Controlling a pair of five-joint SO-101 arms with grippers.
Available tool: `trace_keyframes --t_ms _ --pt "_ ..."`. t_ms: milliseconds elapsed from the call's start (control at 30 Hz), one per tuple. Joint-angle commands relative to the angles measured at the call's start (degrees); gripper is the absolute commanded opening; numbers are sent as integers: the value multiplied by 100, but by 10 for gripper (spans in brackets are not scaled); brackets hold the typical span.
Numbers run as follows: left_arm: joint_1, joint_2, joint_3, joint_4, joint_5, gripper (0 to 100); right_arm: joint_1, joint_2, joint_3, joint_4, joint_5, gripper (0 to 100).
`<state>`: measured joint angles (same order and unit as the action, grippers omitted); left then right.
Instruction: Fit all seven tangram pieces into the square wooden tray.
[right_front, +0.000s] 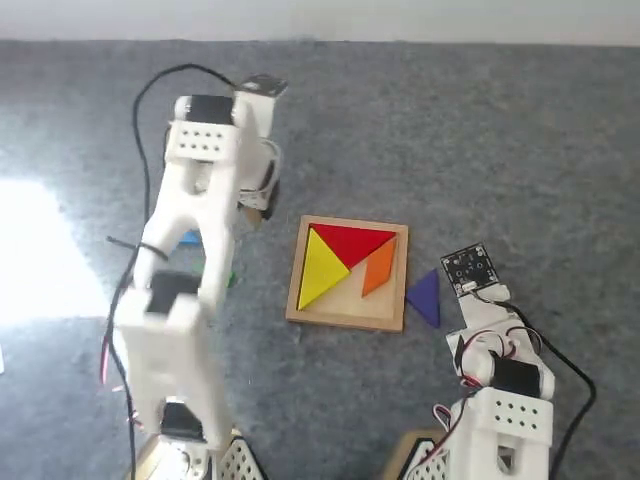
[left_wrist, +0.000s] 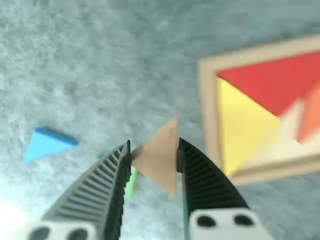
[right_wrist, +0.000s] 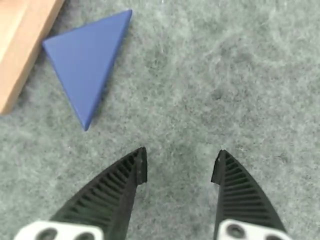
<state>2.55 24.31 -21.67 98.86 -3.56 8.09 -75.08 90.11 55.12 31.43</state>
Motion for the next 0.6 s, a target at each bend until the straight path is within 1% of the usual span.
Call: trace_keyframes --t_ms 0,100,200,267,367,567 --pt "1152 -2004 1226 -158 686 65 -40 22 -18 -119 79 216" --pt "1714 -2251 2062 -914 1213 62 -40 22 -18 -119 79 216" --pt "2022 -1943 2615 -1582 1486 61 -40 22 -18 -119 79 216" --pt "2233 -1600 2738 -1873 1609 46 -40 22 -18 -119 79 216" --pt "2479 -1055 2659 -2110 1873 34 -40 22 -18 -119 79 216" --pt "2769 -229 2246 -2127 1925 37 -40 22 -18 -119 88 216"
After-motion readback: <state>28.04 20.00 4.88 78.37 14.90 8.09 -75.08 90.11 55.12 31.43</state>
